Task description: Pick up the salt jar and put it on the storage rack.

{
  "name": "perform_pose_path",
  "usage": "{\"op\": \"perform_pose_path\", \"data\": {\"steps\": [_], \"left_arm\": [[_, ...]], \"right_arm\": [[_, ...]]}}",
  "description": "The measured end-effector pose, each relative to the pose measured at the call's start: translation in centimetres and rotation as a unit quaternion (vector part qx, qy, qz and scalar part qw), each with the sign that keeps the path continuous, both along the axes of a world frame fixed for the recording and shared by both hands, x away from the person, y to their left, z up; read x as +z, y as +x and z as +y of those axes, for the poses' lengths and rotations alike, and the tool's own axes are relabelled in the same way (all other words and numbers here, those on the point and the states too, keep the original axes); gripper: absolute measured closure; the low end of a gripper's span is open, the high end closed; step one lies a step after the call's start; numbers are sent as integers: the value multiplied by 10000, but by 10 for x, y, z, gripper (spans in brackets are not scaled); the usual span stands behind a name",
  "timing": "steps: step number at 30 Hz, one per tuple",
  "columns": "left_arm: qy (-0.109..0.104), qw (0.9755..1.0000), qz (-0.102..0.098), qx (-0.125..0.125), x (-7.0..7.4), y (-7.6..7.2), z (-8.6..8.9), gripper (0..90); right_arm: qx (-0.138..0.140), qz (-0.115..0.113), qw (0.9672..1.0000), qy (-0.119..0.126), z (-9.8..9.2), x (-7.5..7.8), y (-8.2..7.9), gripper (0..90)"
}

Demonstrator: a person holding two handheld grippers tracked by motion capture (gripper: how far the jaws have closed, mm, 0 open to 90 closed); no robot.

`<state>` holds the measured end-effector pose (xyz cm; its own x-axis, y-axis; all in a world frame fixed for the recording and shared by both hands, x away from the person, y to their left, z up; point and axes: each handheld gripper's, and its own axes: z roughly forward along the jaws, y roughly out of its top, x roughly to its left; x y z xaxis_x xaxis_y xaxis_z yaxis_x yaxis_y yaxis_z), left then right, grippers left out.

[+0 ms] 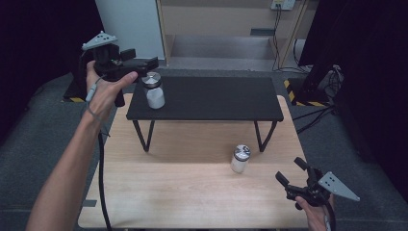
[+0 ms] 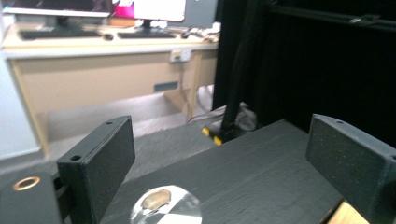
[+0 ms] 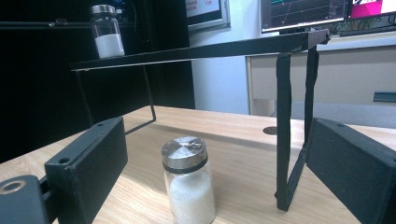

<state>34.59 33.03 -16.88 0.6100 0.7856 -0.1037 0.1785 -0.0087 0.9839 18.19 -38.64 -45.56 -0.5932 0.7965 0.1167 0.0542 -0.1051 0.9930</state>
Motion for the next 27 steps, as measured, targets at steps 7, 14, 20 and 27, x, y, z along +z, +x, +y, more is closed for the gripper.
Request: {"op": "perform_pose_path", "data": {"steps": [7, 14, 20, 27], "left_arm": [[4, 9961, -383, -792, -11, -9, 22, 68], [-41, 9896, -574, -1322, -24, -19, 34, 73], [-86, 9817, -745, -1749, -40, -25, 40, 78], [-39, 9761, -804, -2019, -54, -33, 43, 79]], "right_arm": [[5, -8, 10000, -7, 2, 0, -1, 59], [19, 1, 10000, -24, 3, 1, -1, 59], [25, 13, 10000, -40, 3, 1, -1, 59], [23, 25, 10000, -52, 4, 1, -1, 59]]}}
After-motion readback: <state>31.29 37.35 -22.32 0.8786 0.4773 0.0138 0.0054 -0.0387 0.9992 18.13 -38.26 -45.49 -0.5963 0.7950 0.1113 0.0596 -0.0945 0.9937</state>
